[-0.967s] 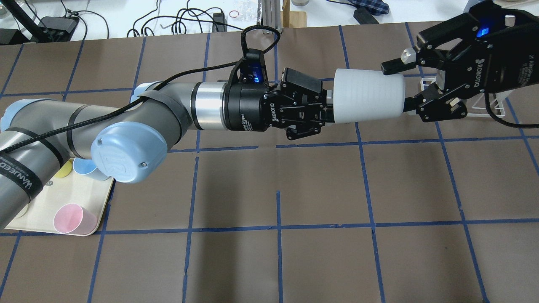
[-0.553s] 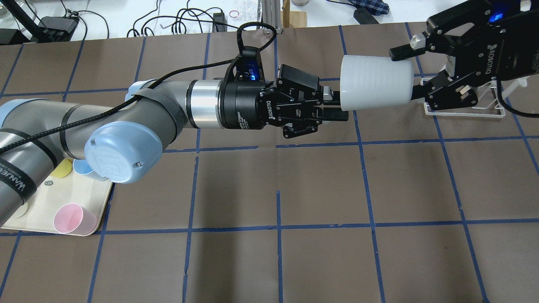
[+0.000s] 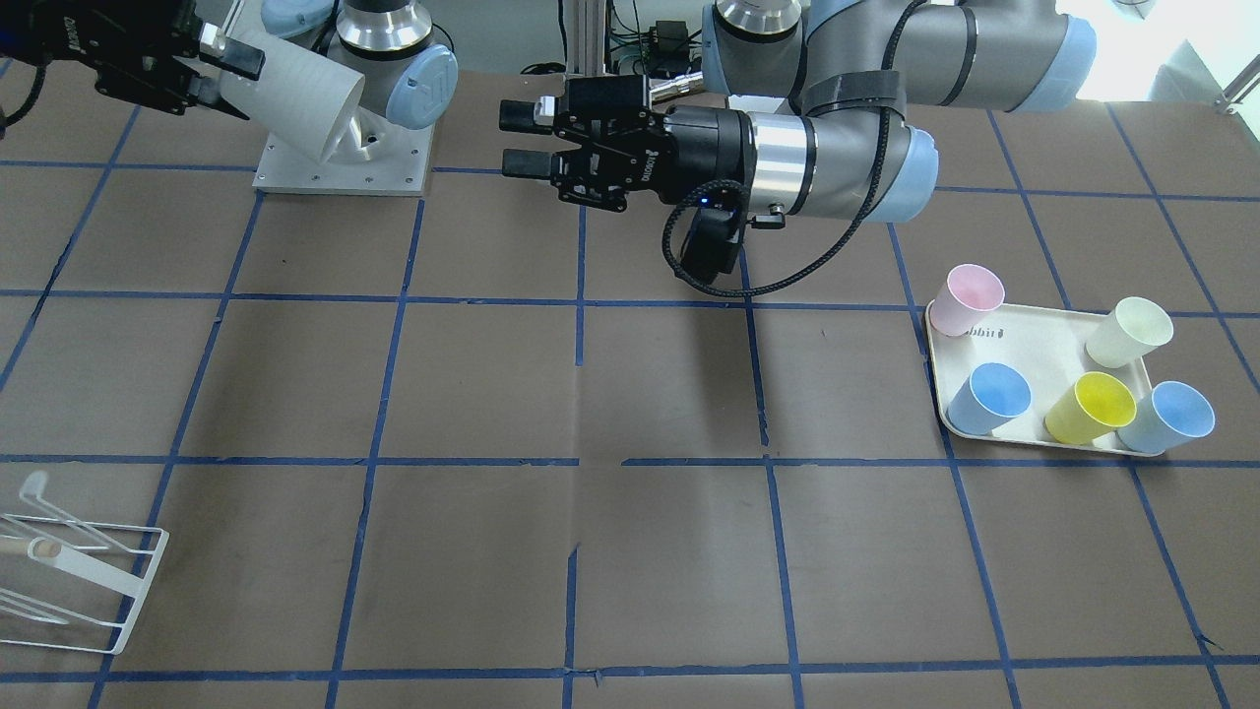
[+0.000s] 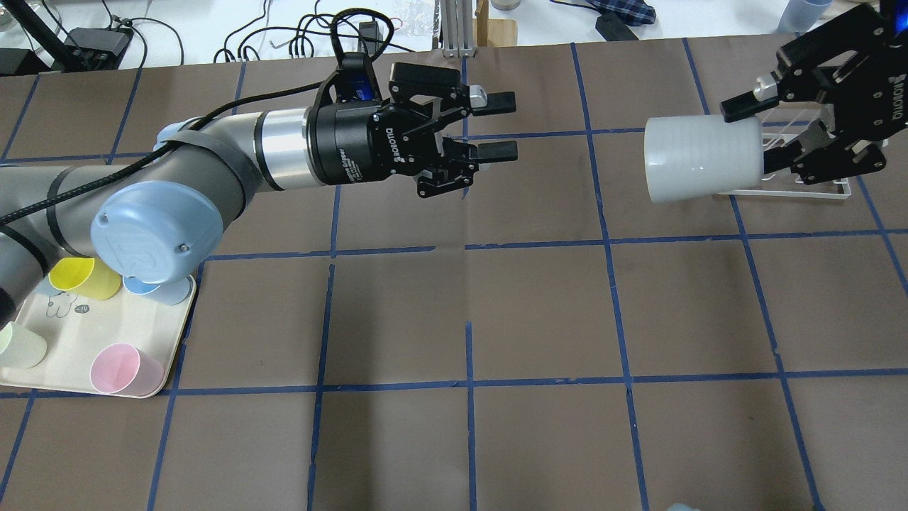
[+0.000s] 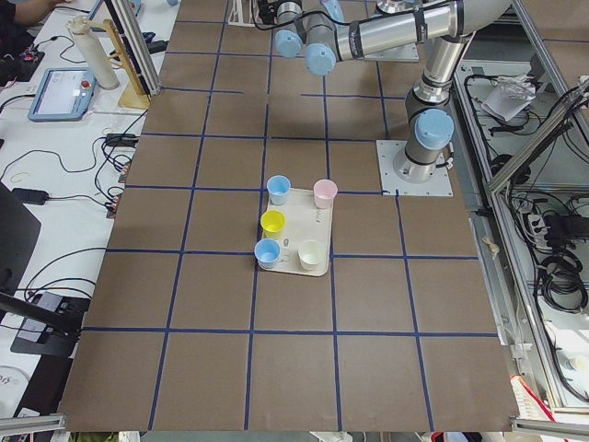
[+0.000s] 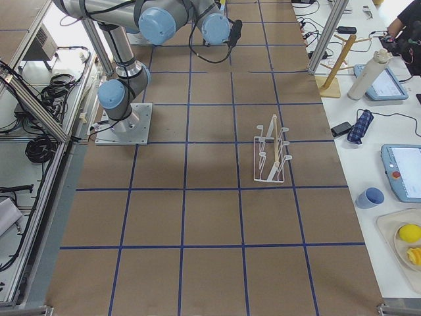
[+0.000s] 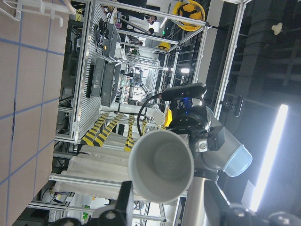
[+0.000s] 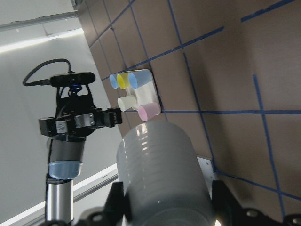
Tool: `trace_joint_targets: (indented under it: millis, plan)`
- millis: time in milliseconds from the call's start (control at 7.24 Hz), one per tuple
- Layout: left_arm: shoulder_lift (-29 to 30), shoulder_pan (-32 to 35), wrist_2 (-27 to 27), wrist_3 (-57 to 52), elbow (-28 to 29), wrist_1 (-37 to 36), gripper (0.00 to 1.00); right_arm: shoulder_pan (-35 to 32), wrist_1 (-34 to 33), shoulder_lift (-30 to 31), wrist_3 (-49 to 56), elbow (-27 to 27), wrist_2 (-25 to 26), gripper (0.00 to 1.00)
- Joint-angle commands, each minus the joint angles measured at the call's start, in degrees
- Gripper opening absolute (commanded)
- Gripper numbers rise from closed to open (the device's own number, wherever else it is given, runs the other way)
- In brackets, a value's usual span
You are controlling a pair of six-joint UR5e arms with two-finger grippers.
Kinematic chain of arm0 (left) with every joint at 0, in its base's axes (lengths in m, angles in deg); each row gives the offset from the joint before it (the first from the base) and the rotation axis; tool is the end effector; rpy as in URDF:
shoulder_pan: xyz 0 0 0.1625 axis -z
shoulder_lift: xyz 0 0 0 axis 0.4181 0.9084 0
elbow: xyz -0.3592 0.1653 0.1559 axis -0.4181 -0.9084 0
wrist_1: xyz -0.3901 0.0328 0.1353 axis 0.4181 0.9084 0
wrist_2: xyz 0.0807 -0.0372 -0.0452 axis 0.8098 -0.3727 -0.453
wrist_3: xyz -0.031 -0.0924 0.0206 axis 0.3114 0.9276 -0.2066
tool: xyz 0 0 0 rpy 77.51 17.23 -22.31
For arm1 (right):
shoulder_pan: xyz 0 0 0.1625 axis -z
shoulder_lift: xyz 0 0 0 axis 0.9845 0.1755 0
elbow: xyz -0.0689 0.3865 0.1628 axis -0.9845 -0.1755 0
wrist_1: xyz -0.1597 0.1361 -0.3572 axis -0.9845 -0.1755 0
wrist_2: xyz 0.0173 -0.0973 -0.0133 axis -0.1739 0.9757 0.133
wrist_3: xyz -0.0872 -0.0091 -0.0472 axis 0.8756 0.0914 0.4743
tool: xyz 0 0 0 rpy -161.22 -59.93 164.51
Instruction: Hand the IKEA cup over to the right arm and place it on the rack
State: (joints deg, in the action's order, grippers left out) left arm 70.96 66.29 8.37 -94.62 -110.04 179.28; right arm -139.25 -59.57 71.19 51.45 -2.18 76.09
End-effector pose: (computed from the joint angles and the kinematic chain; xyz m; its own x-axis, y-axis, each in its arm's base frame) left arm -0.2409 -0.4725 0.4076 0.0810 -0.2186 0.9725 -0.0049 0.9756 0.2197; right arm -0.0269 -0.4391 0.5196 -0.5615 0.2760 -0.7801 0.1116 0.9594 0.2591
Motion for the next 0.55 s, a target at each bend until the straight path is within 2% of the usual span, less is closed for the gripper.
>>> trace_joint_targets:
  millis: [0,138,276,415]
  plan:
    - [0.07,-8.25,8.48,2.36,0.15,-1.56,0.83,0.29,-18.18,-1.94,-6.87,0.54,12.04,0.21]
    - [0.24,-13.08,17.25,2.02,0.15,-1.82,0.91,0.12,-27.49,-4.21,-7.06,0.55,18.62,0.21]
    - [1.12,-16.18,25.78,2.19,0.24,-5.22,0.98,-0.14,-36.28,-6.84,-7.15,0.55,25.12,0.21]
    - [1.91,-18.47,35.87,2.19,0.33,-9.08,1.00,-0.32,-41.07,-9.22,-6.81,0.37,27.45,0.22]
